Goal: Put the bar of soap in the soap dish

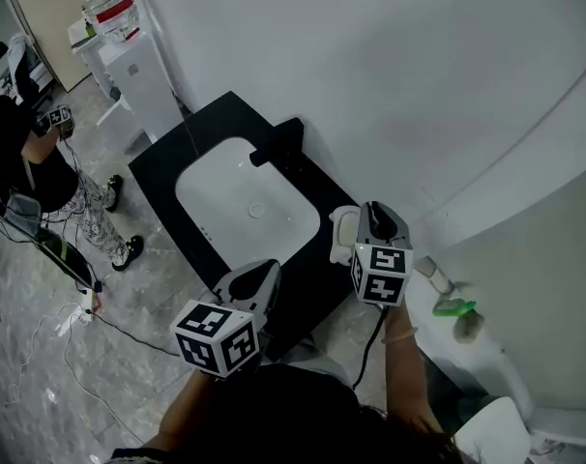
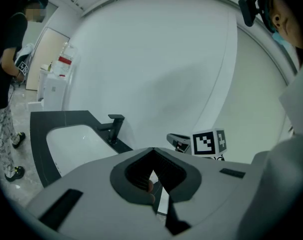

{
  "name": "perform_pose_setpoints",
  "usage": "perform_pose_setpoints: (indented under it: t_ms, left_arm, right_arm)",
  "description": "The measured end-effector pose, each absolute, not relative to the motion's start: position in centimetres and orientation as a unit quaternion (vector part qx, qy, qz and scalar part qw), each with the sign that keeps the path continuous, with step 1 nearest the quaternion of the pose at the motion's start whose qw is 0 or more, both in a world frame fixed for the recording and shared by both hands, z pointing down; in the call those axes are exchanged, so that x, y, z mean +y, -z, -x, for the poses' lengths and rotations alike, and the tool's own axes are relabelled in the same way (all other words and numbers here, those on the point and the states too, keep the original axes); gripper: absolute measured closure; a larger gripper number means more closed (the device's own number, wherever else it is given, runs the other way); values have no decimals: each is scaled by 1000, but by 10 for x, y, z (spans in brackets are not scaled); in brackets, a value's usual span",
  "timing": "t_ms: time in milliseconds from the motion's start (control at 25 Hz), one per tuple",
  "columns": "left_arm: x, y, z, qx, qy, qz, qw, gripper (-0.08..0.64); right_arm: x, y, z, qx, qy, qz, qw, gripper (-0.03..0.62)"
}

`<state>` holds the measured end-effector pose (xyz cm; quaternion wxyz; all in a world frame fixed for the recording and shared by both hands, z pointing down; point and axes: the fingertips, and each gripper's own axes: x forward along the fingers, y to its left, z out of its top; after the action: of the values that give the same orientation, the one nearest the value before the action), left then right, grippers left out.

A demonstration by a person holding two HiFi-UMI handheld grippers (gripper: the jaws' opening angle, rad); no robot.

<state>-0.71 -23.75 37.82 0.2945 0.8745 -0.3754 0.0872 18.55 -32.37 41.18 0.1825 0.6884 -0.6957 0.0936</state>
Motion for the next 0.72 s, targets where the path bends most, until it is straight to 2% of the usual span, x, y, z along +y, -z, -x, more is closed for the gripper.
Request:
perform_pose_setpoints:
  t_ms: [240, 720]
  left_arm:
    - [-232, -373, 25, -391, -74, -870, 291, 566]
    - [-219, -360, 24, -397, -71, -876, 264, 566]
  right_arm:
    - [-287, -365, -171, -715, -73, -675, 167, 569]
    - [-195, -351, -157, -698, -165, -681, 146, 574]
